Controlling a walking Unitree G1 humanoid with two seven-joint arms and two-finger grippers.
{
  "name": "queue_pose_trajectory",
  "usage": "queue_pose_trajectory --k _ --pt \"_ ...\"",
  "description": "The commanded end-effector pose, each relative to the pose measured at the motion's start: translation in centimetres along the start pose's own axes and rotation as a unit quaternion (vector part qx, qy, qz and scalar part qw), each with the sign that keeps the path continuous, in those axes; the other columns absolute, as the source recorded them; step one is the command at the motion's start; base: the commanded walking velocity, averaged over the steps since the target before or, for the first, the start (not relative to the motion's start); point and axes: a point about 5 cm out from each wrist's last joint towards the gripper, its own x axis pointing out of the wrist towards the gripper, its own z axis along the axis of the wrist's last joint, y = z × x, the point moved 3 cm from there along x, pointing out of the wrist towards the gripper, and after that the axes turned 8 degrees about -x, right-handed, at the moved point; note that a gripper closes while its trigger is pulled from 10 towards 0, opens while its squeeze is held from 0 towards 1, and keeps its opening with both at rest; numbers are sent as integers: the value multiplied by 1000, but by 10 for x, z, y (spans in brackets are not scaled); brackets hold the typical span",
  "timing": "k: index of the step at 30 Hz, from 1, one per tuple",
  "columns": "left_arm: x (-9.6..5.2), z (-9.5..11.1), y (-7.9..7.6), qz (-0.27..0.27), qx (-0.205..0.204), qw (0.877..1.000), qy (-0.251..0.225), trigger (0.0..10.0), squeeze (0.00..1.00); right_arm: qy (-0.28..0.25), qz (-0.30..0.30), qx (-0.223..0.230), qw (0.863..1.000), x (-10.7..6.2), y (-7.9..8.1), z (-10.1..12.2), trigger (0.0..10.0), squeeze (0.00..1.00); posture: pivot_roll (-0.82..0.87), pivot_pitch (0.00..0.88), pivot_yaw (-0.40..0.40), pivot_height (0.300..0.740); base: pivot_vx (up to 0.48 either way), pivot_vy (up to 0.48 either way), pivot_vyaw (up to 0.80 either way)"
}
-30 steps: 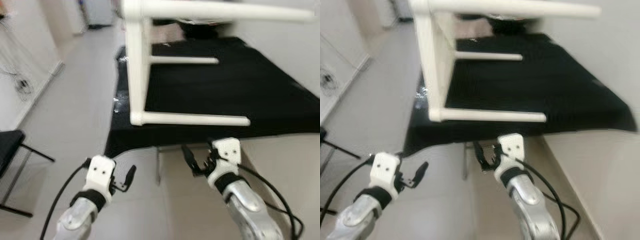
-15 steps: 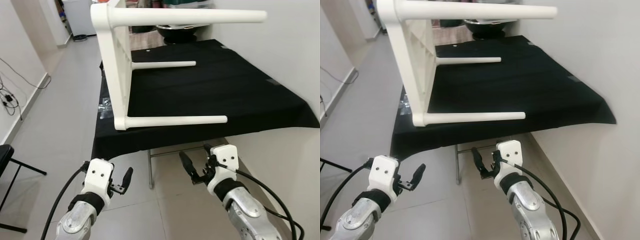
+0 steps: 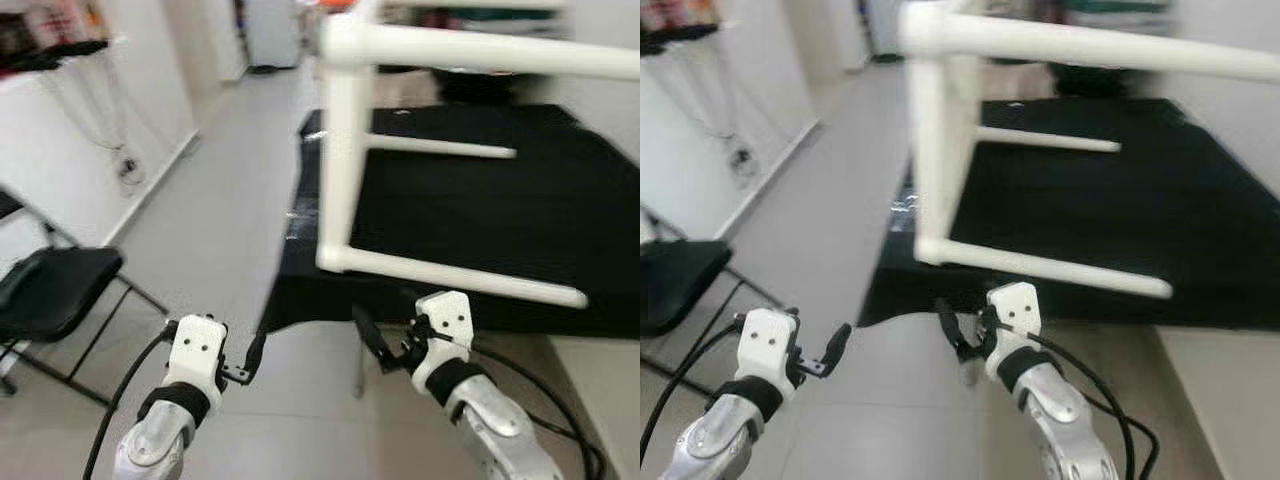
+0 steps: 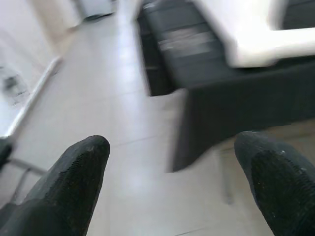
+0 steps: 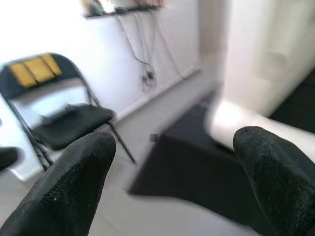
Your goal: Building children table
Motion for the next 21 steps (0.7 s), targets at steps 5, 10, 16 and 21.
queue_pose_trajectory --k 5,10,16,21 --pt "6 7 -11 -48 4 999 -12 10000 0 16 2 15 1000 -6 -7 -7 10000 0 -58 41 9 740 428 0 0" --pt "7 4 -23 -101 9 995 0 10000 0 12 26 15 999 -7 -5 -6 10000 0 -58 42 7 740 196 0 0" --pt "-4 1 -35 -177 0 984 17 10000 0 2 80 -15 997 -13 -19 3 10000 0 -54 47 6 740 0 0 0" --pt "-14 -3 -40 -215 -11 976 34 10000 0 23 178 -67 982 -29 -29 10 10000 0 -53 50 4 740 0 0 0"
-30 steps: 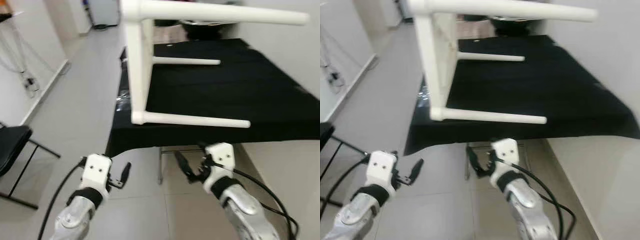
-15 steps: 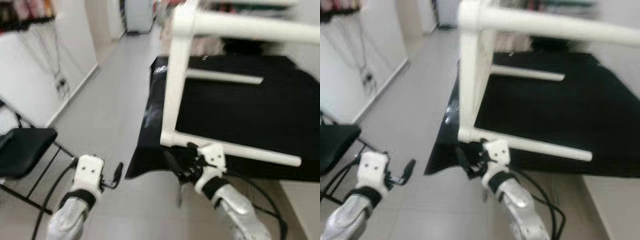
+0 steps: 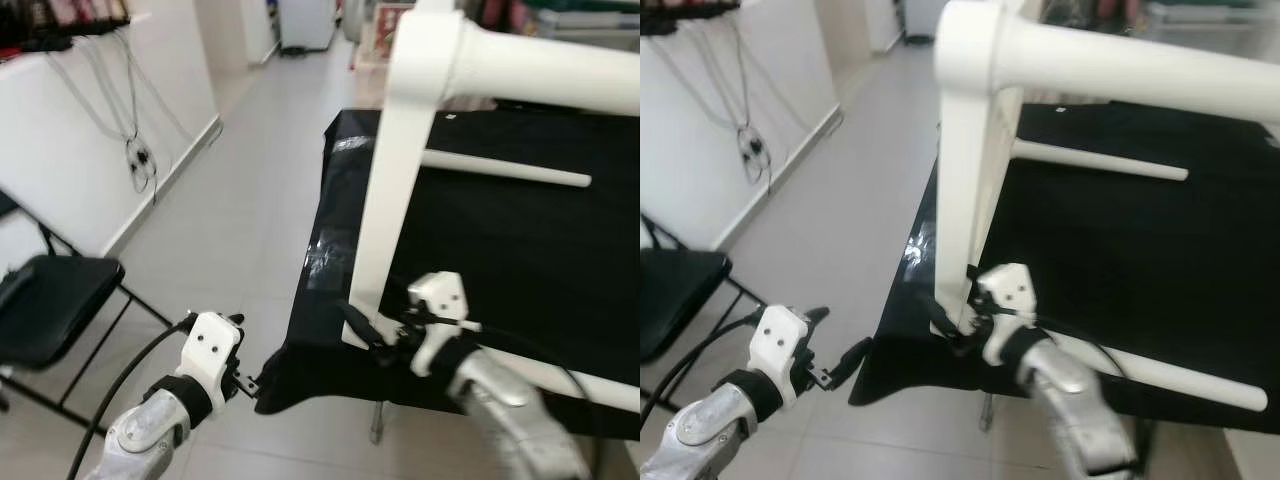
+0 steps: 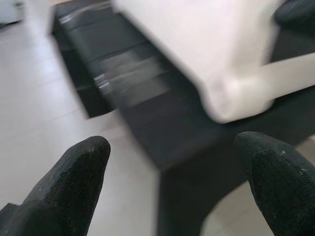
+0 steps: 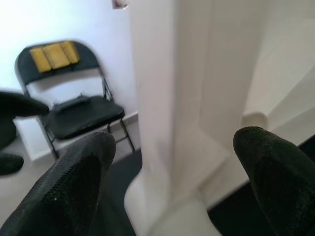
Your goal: Building children table
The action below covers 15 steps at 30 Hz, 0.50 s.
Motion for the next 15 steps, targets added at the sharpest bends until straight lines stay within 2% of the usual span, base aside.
queue_pose_trajectory --k 1,6,10,13,14,15 --pt "-6 -7 -1 -9 -5 1000 21 10000 0 -9 38 -1 999 0 8 5 10000 0 -53 50 4 740 0 0 0" --pt "-12 -10 -4 -30 -15 999 28 10000 0 86 137 -73 984 -34 -15 4 10000 0 -47 57 -7 740 0 0 0" --pt "-14 -9 -9 -49 -30 998 24 10000 0 145 218 -82 962 -58 -16 6 10000 0 -50 63 -10 740 0 0 0" --pt "-16 -8 -19 -81 -35 996 24 10000 0 169 251 -68 951 -66 -14 8 10000 0 -51 65 -11 740 0 0 0" --pt "-17 -9 -25 -97 -41 994 25 10000 0 185 263 -69 944 -69 -15 6 8706 0 -52 68 -12 740 0 0 0" --pt "-17 -9 -28 -108 -45 993 27 10000 0 197 272 -69 939 -71 -15 4 8706 0 -52 68 -12 740 0 0 0"
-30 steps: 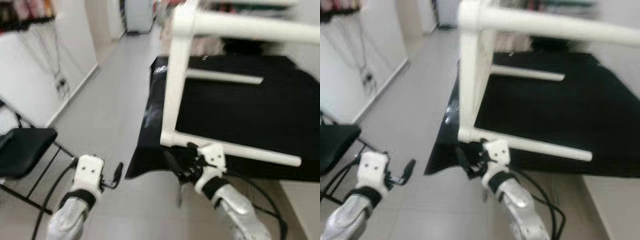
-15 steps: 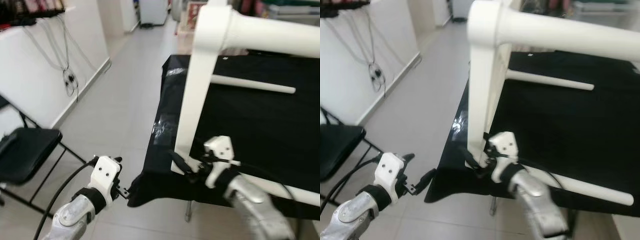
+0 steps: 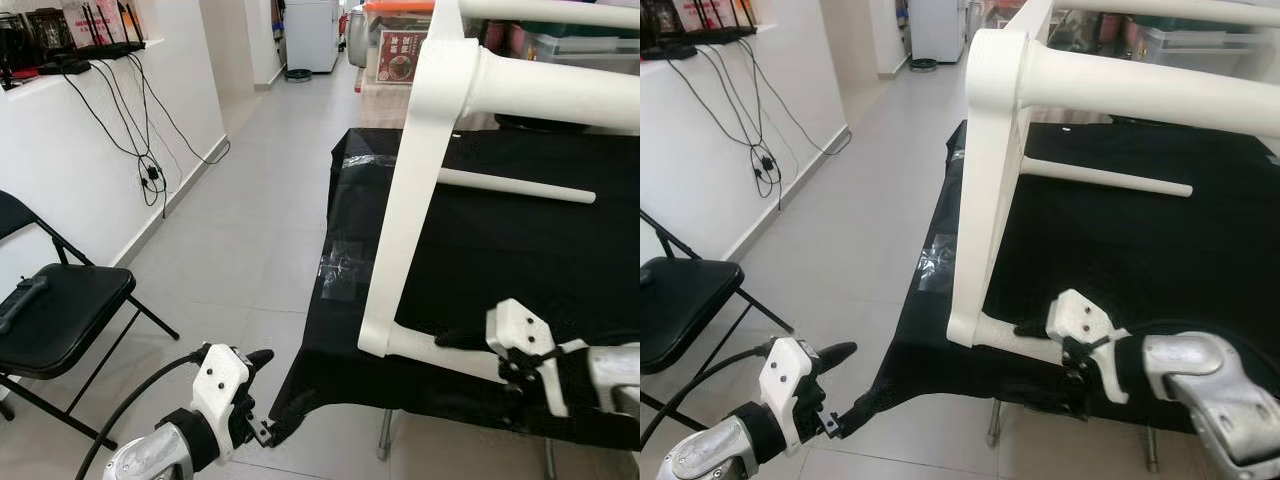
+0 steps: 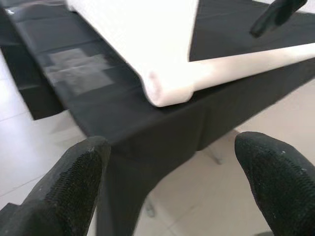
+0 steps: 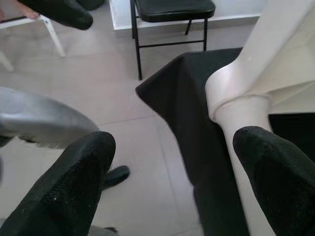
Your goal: Building children table
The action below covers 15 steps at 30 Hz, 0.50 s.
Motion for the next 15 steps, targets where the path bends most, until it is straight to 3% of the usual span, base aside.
queue_pose_trajectory --k 1,2,3,10,13,14,15 --pt "-1 -3 -10 -31 -9 999 11 10000 0 23 32 4 999 0 5 -4 0 0 -55 69 -11 740 0 0 0" --pt "-1 -3 -10 -31 -9 999 11 10000 0 23 32 4 999 0 5 -4 0 0 -55 69 -11 740 0 0 0" --pt "1 -4 -14 -43 -14 999 11 10000 0 71 41 -1 997 -5 3 -15 0 0 -57 71 -16 740 0 0 0" --pt "3 -3 -16 -48 -18 999 10 10000 0 136 37 -5 990 -14 -3 -29 0 0 -58 77 -19 740 0 0 0" --pt "1 -4 -19 -55 -25 998 12 10000 0 208 -1 -12 978 -26 -15 -44 0 0 -57 83 -21 740 0 0 0" --pt "1 -4 -19 -55 -25 998 12 10000 0 208 -1 -12 978 -26 -15 -44 0 0 -57 83 -21 740 0 0 0" --pt "1 -4 -20 -57 -26 998 13 10000 0 223 -18 -15 975 -29 -21 -46 9569 0 -56 85 -21 740 0 0 0"
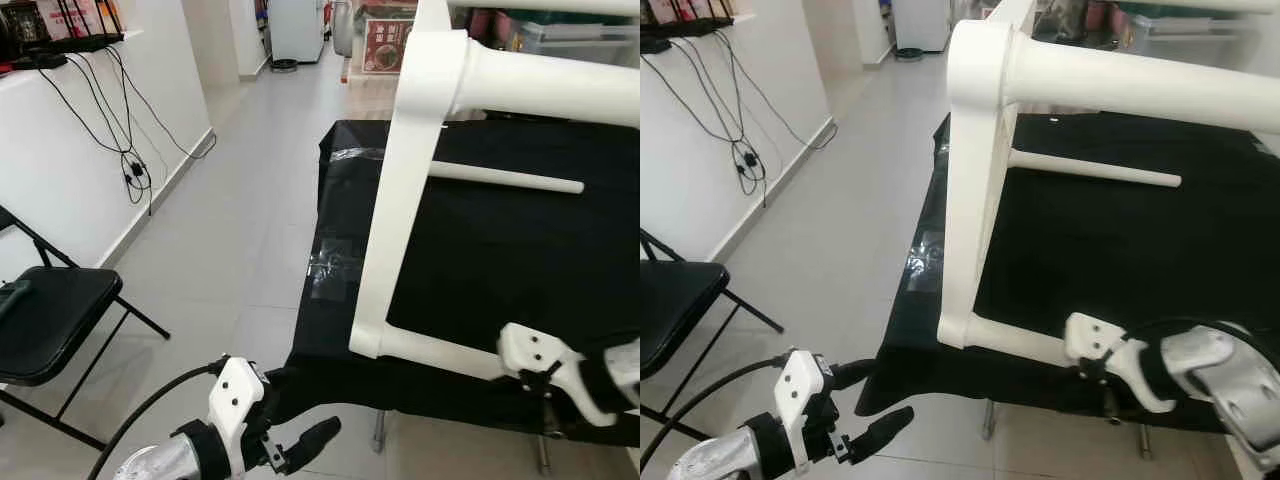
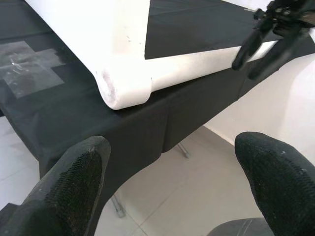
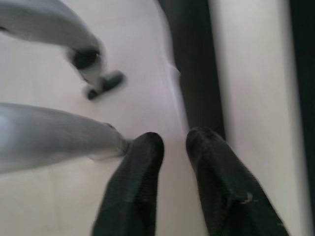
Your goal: Building children table
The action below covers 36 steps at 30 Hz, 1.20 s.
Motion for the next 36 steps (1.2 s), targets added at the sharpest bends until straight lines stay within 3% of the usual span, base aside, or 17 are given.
queue_pose_trajectory --k 1,3,9,16,31,36 --pt "-2 -1 -3 -8 -7 1000 6 10000 0 16 -6 -5 1000 1 -2 -3 9569 0 -56 85 -21 740 0 0 0" --pt "-3 -2 -5 -11 -9 1000 8 10000 0 48 -32 -6 998 -1 -11 -11 10000 0 -56 87 -20 740 0 0 0" --pt "-4 -2 -6 -12 -12 1000 9 10000 0 81 -83 -6 993 -6 -28 -19 10000 0 -54 93 -21 740 0 0 0" --pt "-4 -2 -6 -8 -13 1000 7 10000 0 83 -100 -7 991 -6 -34 -19 10000 0 -52 94 -21 740 0 0 0" --pt "-5 -1 -4 -1 -13 1000 6 10000 0 49 -215 -20 975 8 -70 5 10000 0 -45 100 -17 740 0 0 0" --pt "-5 -1 -4 -1 -13 1000 7 10000 0 42 -199 -16 979 9 -65 7 10000 0 -47 100 -16 740 0 0 0"
